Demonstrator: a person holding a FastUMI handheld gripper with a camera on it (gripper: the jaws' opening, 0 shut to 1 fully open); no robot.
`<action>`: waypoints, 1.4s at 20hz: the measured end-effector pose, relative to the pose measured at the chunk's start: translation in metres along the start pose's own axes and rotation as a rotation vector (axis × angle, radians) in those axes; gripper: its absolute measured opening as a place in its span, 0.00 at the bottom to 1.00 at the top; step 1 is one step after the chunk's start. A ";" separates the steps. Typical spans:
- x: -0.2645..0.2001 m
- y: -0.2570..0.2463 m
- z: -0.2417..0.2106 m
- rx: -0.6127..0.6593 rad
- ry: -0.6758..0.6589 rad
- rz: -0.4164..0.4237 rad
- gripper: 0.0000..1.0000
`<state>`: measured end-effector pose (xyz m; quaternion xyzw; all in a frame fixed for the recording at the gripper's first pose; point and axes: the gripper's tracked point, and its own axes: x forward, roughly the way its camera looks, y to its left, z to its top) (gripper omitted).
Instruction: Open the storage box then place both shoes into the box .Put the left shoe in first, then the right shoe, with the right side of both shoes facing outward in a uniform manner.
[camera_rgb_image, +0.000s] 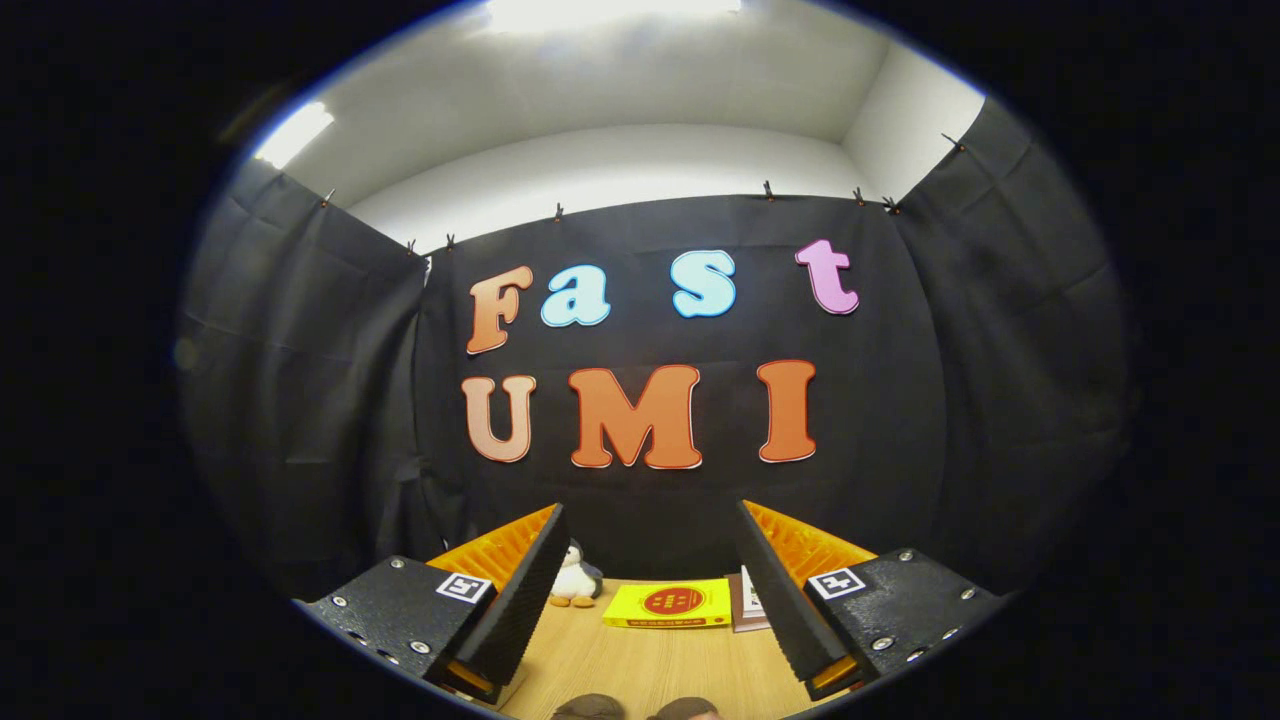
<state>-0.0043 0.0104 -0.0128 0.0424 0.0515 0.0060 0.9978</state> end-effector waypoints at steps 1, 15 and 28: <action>0.001 0.004 -0.001 0.006 0.008 0.009 0.99; -0.014 0.110 -0.113 0.281 0.392 0.241 0.98; -0.074 0.197 -0.279 0.523 1.039 0.423 0.97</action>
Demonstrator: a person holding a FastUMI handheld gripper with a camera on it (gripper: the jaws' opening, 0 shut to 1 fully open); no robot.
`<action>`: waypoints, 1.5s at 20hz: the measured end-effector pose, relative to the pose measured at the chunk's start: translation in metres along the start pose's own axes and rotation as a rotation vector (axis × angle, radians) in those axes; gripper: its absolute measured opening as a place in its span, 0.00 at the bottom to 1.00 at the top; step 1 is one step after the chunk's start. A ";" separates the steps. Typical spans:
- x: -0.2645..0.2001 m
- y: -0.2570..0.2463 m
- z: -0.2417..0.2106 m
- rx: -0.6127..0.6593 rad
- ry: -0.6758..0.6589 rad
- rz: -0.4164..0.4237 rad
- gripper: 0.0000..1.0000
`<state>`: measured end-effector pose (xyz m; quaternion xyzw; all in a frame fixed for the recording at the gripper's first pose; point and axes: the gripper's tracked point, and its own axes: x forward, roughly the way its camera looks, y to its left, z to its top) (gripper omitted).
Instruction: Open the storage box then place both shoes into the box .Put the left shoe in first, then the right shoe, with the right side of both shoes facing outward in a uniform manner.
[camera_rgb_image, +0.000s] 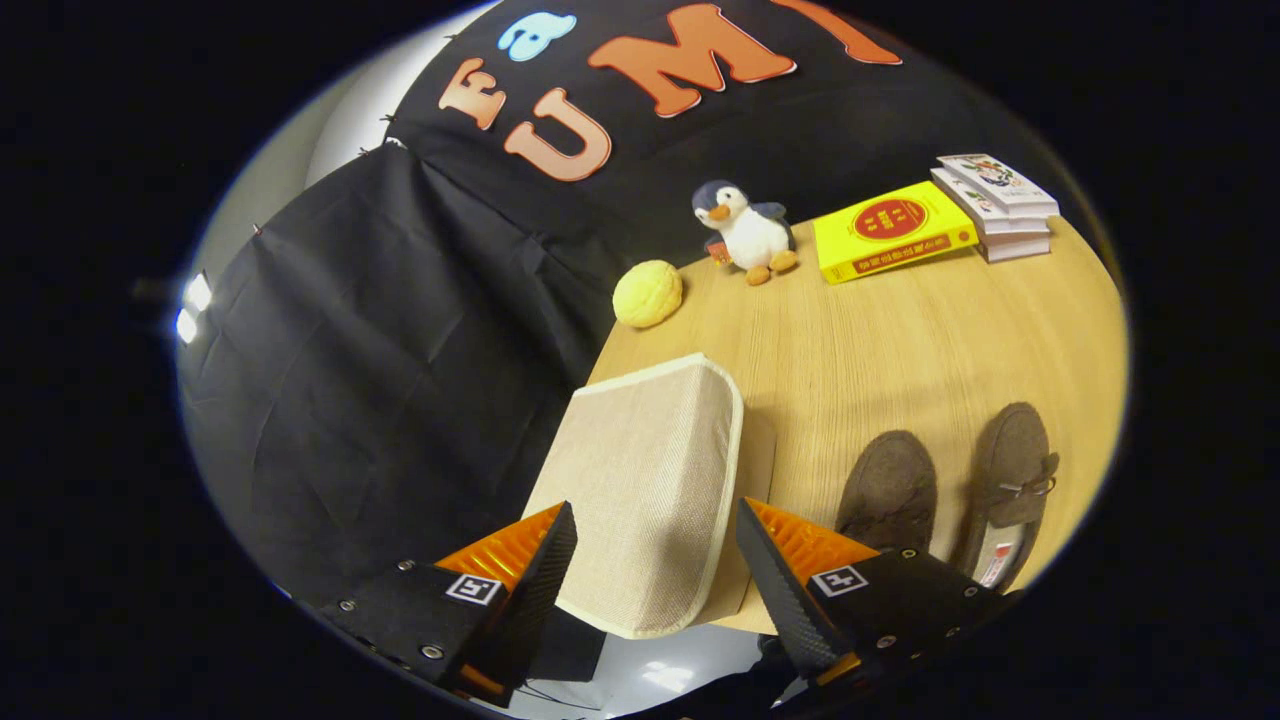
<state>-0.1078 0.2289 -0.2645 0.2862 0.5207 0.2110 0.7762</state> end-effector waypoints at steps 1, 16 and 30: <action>0.008 -0.005 -0.007 0.012 0.028 0.002 0.97; 0.051 0.005 -0.031 0.200 0.174 0.169 0.94; -0.004 0.165 0.044 0.138 0.056 0.463 0.19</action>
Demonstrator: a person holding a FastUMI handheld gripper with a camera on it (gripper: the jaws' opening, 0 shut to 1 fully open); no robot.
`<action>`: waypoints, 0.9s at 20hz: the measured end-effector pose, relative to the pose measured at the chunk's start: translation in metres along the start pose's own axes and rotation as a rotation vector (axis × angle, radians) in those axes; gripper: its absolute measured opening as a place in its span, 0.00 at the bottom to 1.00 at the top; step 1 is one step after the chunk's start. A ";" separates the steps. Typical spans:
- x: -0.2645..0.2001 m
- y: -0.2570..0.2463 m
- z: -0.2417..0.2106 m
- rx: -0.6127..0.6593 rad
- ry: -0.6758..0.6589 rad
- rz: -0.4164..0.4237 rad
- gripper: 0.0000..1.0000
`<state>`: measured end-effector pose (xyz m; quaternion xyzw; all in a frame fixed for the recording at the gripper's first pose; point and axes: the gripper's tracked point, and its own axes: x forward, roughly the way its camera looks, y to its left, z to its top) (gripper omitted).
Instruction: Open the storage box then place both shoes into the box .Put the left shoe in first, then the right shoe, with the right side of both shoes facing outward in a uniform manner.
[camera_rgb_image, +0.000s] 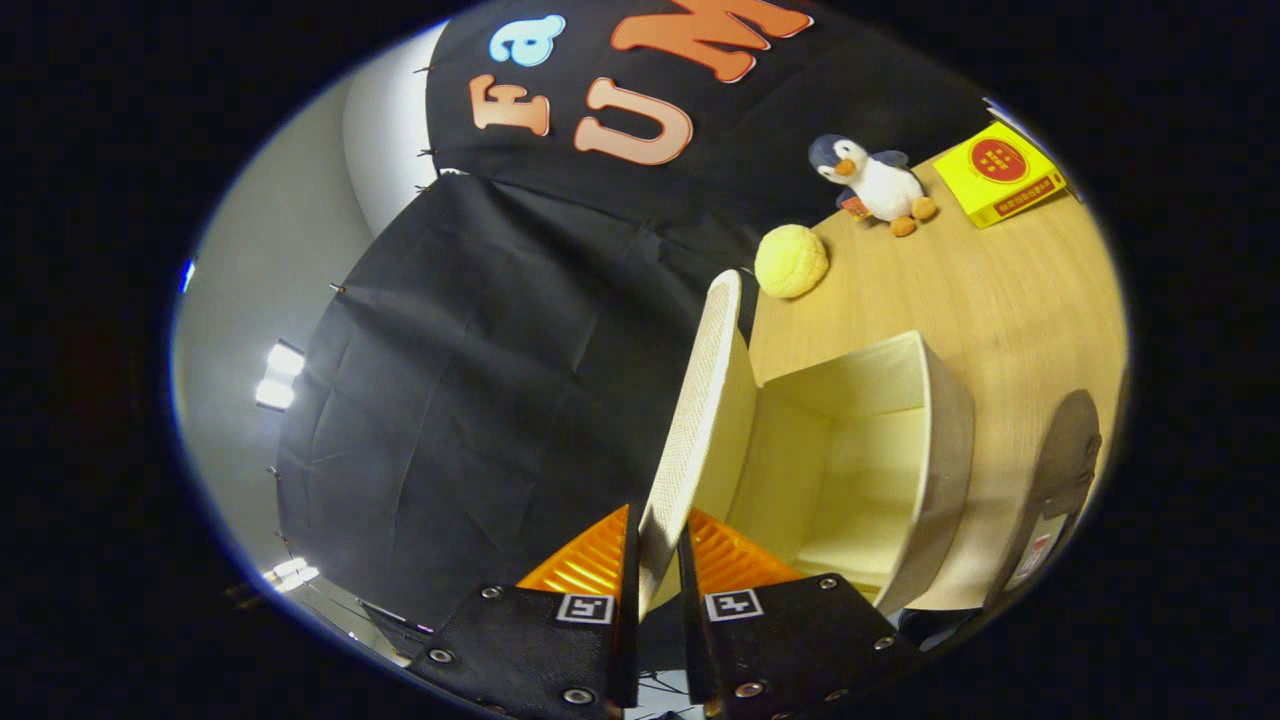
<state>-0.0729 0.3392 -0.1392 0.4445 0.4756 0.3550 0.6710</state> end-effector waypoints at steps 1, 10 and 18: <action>0.010 0.010 0.001 0.001 0.001 0.013 0.15; 0.113 0.067 -0.025 -0.074 0.097 0.000 0.13; 0.209 0.059 -0.068 -0.096 0.185 -0.143 0.13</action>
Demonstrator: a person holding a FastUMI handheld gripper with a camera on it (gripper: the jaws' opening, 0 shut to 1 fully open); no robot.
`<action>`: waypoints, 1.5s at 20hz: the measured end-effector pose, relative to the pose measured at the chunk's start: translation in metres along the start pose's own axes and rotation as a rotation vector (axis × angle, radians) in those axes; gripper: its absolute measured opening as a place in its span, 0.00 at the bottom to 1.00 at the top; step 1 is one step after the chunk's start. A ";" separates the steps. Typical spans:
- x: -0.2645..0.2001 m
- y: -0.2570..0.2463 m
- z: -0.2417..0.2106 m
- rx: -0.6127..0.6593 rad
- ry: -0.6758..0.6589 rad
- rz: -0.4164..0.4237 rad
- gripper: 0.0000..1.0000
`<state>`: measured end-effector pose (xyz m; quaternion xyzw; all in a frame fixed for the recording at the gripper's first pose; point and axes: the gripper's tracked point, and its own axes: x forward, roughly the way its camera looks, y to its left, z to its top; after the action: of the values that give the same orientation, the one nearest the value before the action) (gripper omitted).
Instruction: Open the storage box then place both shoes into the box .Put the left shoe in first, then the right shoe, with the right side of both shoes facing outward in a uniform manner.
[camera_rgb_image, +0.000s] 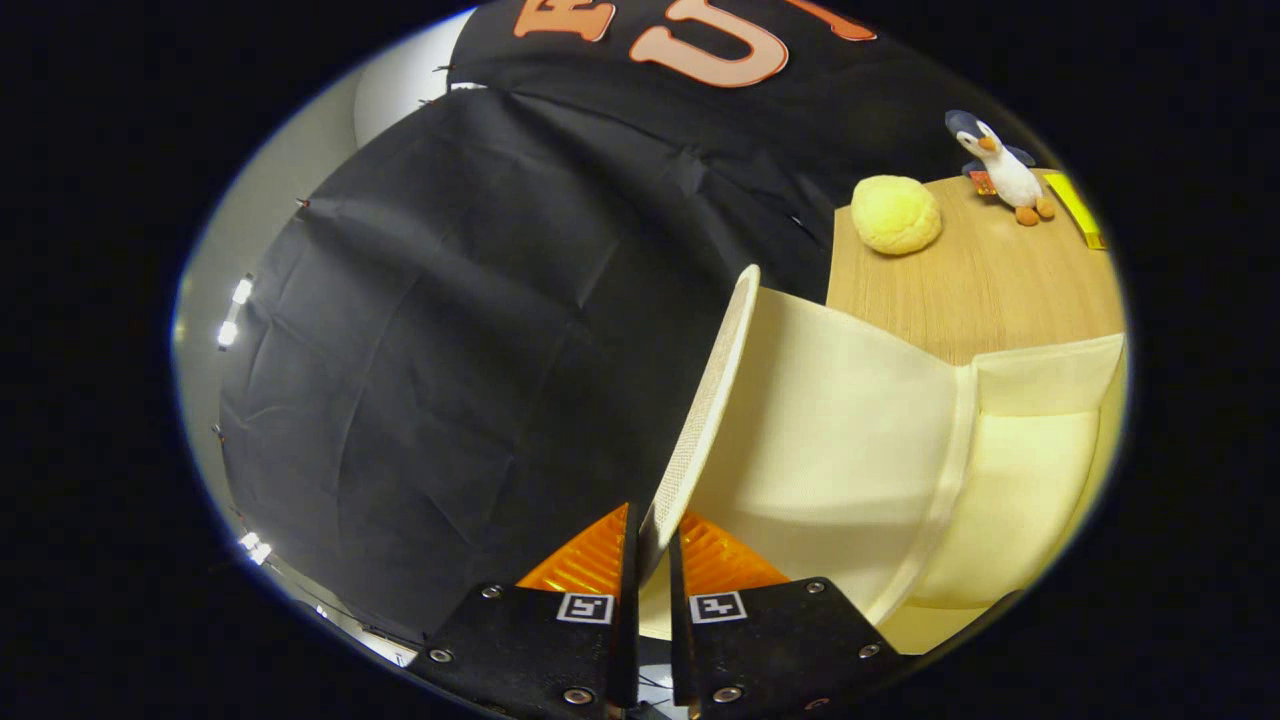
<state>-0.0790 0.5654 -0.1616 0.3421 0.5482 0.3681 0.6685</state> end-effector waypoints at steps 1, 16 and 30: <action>0.011 -0.002 -0.002 0.003 0.014 -0.019 0.14; -0.138 -0.107 0.038 -0.218 -0.227 -0.275 0.70; -0.323 -0.348 -0.019 -0.168 -0.315 -0.714 0.87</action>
<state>-0.0981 0.1144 -0.3085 0.1264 0.4917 0.0990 0.8558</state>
